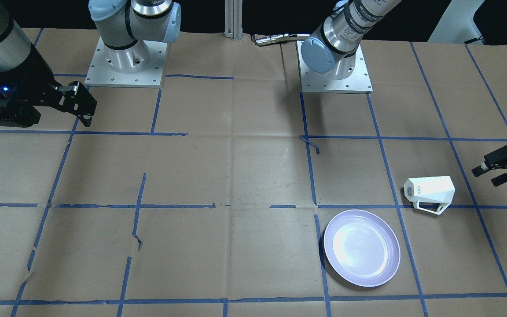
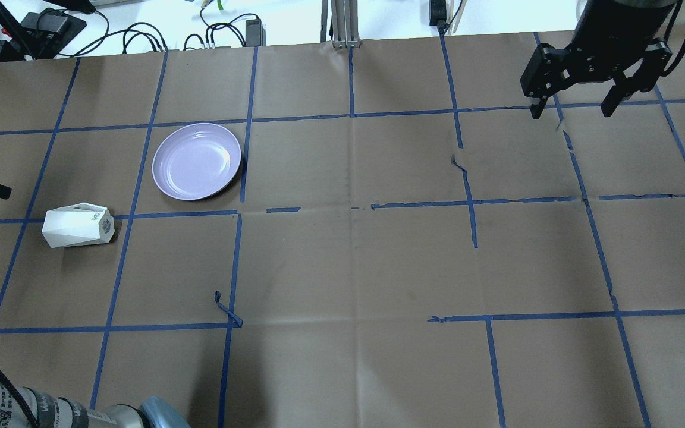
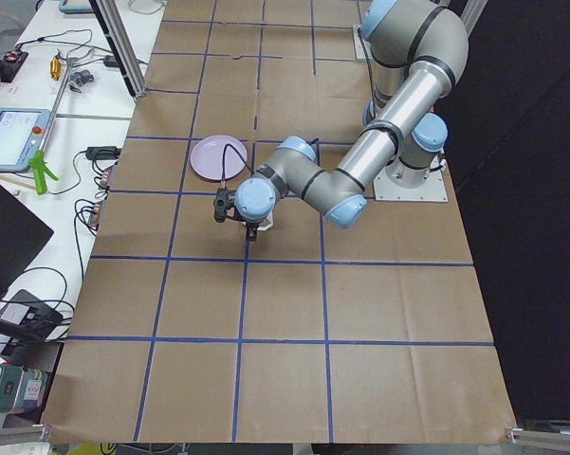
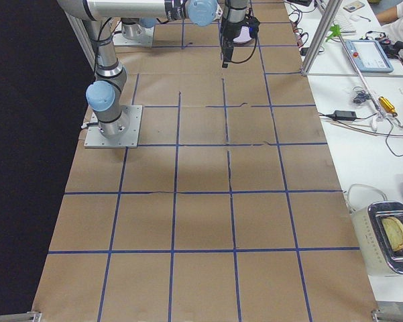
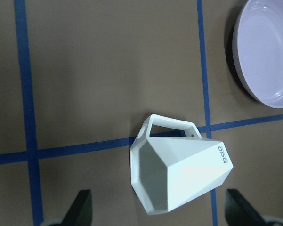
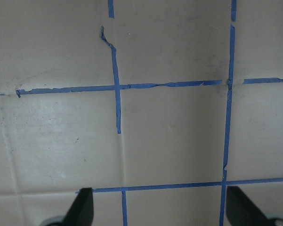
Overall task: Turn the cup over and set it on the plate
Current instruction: 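Lower the left gripper beside the white cup lying on its side, then close the left gripper on the white cup's base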
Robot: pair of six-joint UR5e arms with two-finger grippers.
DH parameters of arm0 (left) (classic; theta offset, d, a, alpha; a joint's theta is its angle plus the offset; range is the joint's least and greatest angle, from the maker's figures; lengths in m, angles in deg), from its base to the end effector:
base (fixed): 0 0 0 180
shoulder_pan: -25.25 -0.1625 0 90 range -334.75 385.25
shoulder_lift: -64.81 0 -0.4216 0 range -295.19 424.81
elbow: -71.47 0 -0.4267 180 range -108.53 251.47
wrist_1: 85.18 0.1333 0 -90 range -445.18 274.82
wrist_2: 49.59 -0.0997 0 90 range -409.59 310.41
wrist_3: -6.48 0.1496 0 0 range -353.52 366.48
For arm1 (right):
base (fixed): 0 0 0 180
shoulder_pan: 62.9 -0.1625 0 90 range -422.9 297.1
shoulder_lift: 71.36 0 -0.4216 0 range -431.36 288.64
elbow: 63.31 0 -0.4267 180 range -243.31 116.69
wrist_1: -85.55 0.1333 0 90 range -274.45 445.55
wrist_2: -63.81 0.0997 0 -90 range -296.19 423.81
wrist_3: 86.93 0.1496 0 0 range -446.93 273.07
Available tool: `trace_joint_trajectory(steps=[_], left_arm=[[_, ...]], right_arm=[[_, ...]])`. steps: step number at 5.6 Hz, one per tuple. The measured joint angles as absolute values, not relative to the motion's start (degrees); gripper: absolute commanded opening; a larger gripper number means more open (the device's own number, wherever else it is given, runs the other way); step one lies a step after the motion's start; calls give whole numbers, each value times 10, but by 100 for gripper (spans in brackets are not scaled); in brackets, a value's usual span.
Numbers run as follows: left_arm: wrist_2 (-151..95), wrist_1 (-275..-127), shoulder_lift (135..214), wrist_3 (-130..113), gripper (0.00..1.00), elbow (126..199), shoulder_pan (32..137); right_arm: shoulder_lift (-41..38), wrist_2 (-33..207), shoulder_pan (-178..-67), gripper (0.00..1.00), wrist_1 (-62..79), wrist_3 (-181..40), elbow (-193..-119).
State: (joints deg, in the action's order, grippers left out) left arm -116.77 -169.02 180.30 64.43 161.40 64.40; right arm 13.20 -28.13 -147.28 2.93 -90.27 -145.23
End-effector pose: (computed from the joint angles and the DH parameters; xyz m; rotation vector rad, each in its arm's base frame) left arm 0.3565 -0.5369 0.1968 -0.0731 -2.6361 0.1722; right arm 0.0734 -0.5631 0.4446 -0.0597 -3.1109 -0.1325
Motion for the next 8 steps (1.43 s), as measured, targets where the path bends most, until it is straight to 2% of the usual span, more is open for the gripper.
trace_joint_trajectory(steps=[3,4,5,8], left_arm=[[-1124,-1742,1860,696,98,1615,627],[-1108,-1770,1869,713,95,1615,626],[-1096,-1803,1873,730,79,1615,627],[-1087,-1843,1876,758,1,1615,635]], right_arm=[[132,-281,-1473,100,29,-903,-1452],[132,-281,-1473,100,29,-903,-1452],[132,-281,-1473,100,29,-903,-1452],[132,-281,-1473,100,29,-903,-1452]])
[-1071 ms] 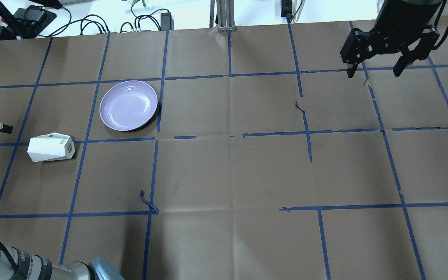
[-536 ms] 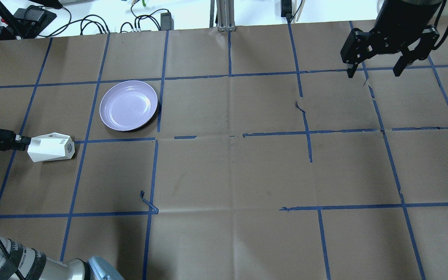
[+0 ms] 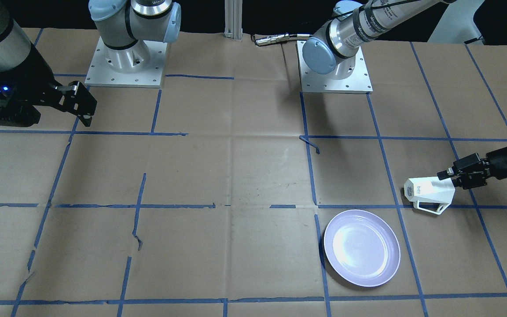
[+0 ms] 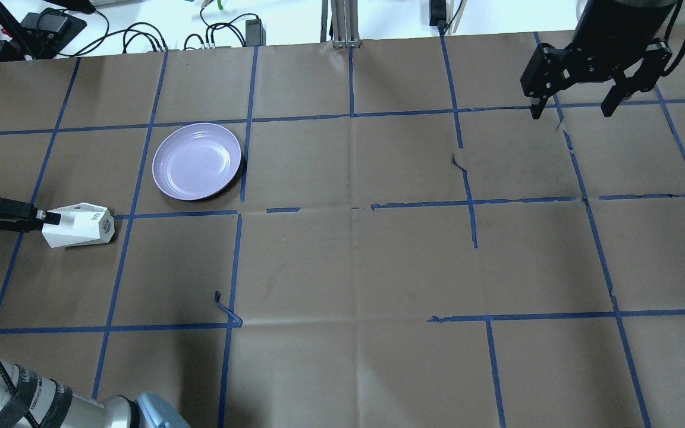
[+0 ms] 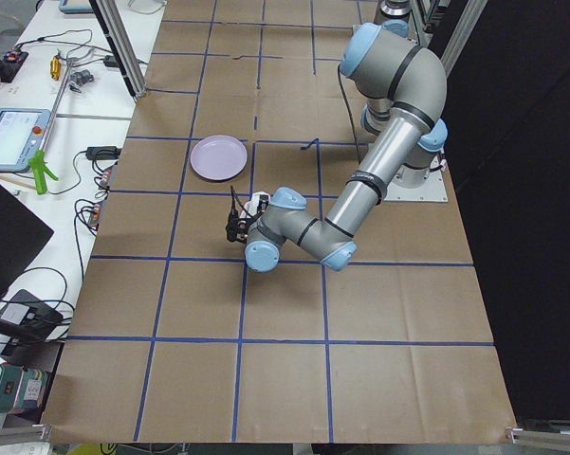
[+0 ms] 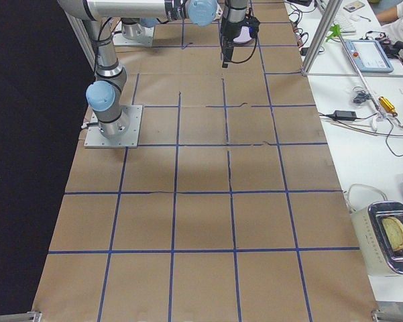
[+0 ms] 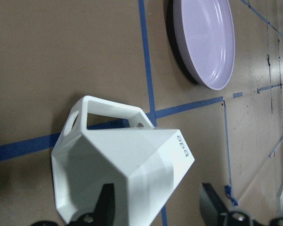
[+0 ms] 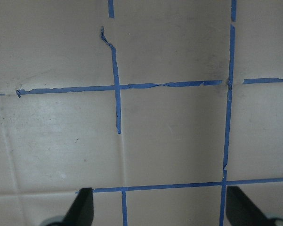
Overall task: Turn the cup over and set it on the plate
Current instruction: 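Close the left gripper on the white cup's base, then lift and rotate the cup upright with the left gripper over the plate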
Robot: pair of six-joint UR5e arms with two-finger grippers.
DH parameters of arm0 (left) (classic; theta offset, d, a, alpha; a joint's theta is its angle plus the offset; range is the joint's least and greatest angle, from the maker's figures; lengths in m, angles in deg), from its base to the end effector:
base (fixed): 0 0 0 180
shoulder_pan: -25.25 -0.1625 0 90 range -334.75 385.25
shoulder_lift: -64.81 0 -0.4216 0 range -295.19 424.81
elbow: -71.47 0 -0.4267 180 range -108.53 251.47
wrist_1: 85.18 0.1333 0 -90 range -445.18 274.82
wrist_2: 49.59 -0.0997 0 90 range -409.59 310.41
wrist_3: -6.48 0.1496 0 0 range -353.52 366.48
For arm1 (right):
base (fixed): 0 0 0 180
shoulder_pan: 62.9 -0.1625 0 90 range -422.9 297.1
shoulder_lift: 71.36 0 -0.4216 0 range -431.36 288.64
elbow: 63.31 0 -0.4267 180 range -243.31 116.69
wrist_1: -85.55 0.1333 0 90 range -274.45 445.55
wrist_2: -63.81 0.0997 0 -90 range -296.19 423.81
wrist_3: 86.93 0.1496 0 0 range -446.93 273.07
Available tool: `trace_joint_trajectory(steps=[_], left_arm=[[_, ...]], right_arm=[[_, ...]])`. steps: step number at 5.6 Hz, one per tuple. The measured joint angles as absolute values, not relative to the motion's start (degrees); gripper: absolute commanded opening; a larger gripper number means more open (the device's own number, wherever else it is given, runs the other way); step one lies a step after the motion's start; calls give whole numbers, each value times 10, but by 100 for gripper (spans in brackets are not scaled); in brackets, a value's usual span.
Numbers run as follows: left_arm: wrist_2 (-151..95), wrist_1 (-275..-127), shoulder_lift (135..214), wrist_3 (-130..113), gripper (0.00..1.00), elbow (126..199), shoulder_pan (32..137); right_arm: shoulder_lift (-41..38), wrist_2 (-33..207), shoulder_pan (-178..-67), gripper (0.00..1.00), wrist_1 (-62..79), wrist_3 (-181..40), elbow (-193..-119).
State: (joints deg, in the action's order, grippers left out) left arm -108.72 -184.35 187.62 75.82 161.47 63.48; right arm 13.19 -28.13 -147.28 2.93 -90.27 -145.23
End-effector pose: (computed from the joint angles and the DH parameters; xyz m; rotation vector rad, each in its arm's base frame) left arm 0.3219 -0.5210 0.1235 -0.1082 -2.2629 0.1168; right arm 0.0734 -0.5632 0.4445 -0.0597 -3.1109 -0.1328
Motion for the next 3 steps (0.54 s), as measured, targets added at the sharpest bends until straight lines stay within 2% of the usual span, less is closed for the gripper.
trace_joint_trajectory(steps=[3], left_arm=[[-1054,-1886,1839,753,0,1604,656]], right_arm=[[132,-281,-1473,100,29,-903,-1452]])
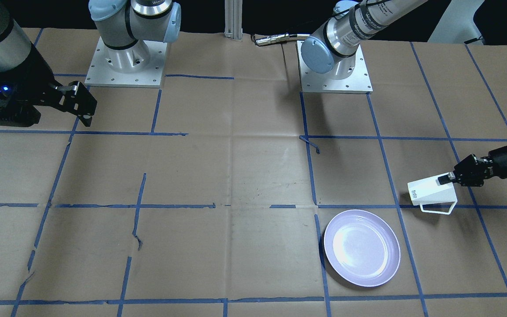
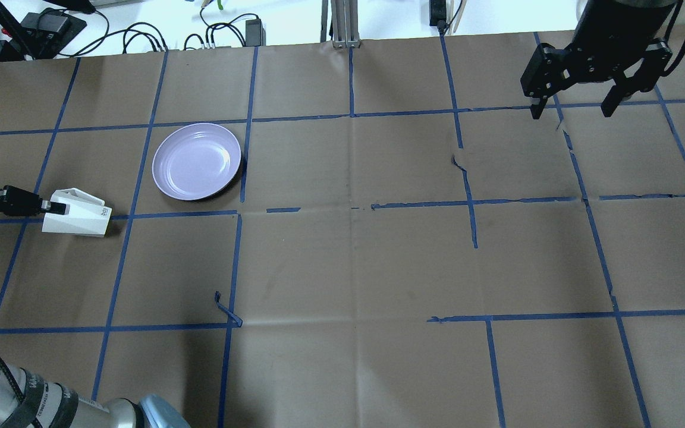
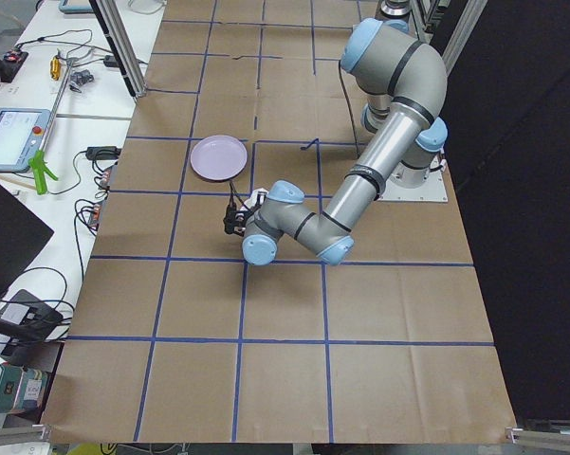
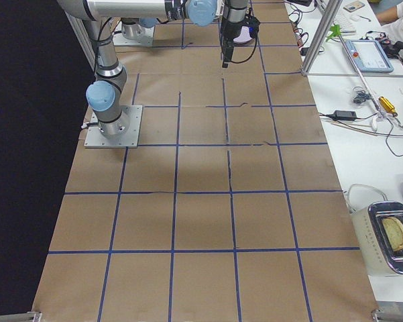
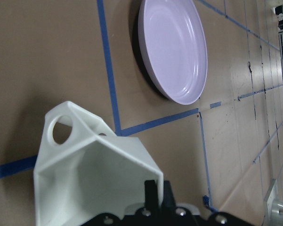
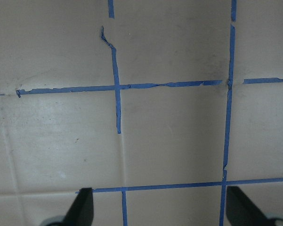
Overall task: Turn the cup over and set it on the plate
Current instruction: 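Lift and rotate the cup upright with the left gripper over the plate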
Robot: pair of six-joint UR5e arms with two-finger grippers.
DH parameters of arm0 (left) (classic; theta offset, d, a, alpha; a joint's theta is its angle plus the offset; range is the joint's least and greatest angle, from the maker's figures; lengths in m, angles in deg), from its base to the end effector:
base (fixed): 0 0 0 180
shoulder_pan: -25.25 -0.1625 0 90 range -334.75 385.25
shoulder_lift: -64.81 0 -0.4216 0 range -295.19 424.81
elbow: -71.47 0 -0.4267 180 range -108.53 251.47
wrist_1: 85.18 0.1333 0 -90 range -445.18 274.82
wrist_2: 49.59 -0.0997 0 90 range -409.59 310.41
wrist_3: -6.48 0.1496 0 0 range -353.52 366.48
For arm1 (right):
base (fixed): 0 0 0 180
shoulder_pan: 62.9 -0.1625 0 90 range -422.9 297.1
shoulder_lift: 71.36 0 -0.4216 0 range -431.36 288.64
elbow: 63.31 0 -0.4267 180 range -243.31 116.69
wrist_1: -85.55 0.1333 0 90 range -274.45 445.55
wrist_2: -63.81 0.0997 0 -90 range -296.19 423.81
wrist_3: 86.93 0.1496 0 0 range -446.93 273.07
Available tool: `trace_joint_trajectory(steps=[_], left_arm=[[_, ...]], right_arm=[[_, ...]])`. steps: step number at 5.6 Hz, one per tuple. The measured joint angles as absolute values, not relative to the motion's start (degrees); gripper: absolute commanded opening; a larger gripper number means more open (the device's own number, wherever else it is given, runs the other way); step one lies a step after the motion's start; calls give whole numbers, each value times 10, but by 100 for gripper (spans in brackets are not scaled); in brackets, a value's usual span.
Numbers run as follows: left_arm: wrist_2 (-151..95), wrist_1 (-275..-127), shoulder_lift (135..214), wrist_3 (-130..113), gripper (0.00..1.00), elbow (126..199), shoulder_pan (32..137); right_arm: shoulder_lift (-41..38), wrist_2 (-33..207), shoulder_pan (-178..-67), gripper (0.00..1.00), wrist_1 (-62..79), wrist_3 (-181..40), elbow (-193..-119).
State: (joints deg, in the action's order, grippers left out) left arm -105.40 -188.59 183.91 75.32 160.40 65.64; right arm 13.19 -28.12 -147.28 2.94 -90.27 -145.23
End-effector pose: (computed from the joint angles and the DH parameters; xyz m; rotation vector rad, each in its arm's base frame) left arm 0.2967 -0.5378 0.1716 -0.1167 -2.2413 0.1576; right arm 0.0735 -0.5631 0.4445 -0.0597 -3.1111 -0.1330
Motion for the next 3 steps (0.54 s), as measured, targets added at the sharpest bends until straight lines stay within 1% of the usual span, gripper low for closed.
trace_joint_trajectory(steps=[1,3], left_arm=[[-1050,-1897,1813,735,0,1601,666],[-1065,-1874,1750,663,0,1598,731]], right_arm=[[132,-281,-1473,100,29,-903,-1452],[132,-281,-1473,100,29,-903,-1452]])
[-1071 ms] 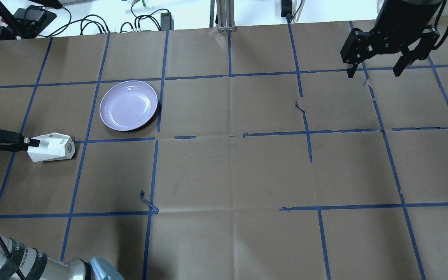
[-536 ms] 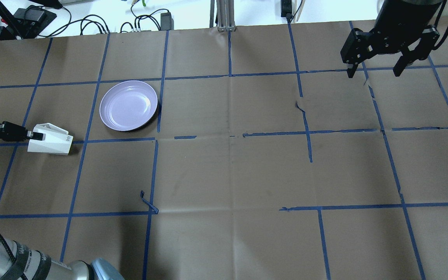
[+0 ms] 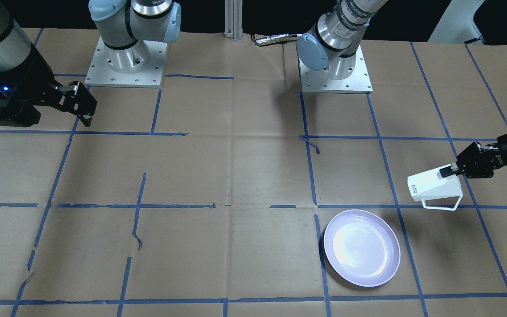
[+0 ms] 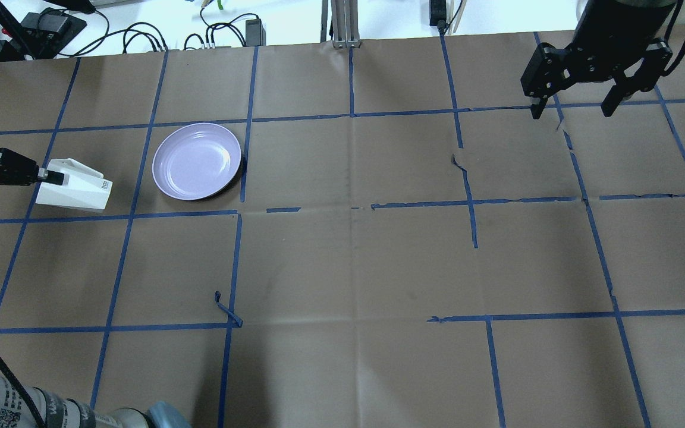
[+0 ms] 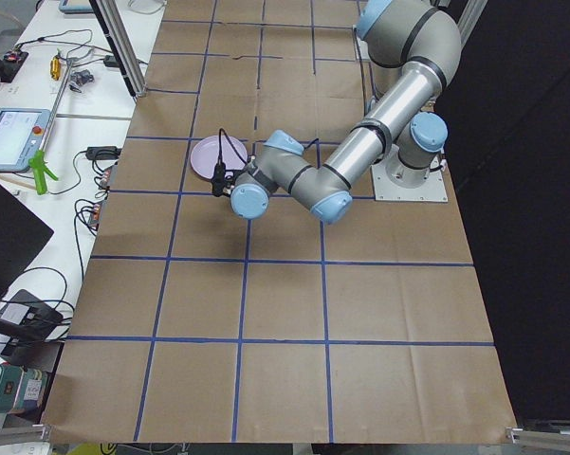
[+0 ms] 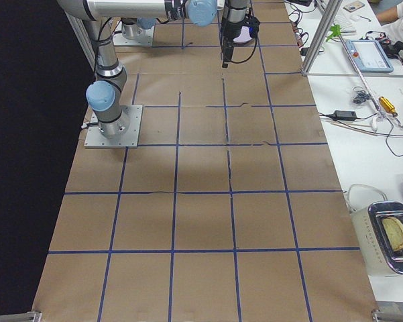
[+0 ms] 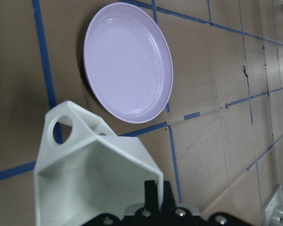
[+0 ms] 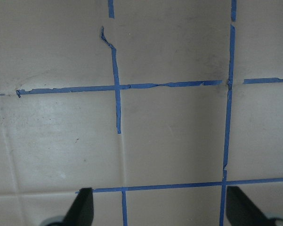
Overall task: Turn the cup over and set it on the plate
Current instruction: 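Lift and rotate the cup upright with the left gripper over the plate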
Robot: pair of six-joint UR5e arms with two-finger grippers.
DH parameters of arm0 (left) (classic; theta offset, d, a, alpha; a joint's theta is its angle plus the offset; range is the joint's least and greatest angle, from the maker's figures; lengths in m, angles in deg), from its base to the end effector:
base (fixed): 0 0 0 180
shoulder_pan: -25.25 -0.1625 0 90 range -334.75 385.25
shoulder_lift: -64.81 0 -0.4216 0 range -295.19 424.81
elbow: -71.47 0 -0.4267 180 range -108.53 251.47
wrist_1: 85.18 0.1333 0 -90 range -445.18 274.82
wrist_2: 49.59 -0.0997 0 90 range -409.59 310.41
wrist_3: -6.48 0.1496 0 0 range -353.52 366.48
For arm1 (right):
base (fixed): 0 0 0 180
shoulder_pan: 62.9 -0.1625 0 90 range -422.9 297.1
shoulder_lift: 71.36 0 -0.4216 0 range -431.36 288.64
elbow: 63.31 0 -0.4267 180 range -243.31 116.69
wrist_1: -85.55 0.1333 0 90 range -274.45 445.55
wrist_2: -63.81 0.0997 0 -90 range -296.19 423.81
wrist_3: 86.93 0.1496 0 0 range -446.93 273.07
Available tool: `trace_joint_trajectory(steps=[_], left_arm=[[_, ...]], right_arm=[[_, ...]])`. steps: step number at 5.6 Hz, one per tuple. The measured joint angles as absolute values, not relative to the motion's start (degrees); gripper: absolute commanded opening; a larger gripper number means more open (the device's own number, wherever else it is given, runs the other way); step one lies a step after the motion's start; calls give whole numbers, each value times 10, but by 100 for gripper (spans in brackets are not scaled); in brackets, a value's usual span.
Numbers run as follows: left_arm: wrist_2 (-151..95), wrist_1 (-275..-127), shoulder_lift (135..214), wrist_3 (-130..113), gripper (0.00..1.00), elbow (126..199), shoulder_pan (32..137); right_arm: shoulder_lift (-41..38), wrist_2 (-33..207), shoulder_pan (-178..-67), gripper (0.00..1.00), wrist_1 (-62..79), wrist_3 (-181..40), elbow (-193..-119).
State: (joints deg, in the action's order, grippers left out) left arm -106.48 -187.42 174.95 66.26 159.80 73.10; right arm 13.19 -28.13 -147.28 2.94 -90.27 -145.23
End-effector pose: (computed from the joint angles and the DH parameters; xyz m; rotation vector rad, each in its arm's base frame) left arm 0.2242 -0.5681 0.2645 -0.1721 -2.3729 0.1374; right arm 0.0734 -0.5631 0.4445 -0.0597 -3.1109 -0.1330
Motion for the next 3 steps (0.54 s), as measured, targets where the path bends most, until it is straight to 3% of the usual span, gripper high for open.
trace_joint_trajectory(steps=[3], left_arm=[[-1191,-1684,1726,537,0,1598,908]], right_arm=[[132,-281,-1473,100,29,-903,-1452]])
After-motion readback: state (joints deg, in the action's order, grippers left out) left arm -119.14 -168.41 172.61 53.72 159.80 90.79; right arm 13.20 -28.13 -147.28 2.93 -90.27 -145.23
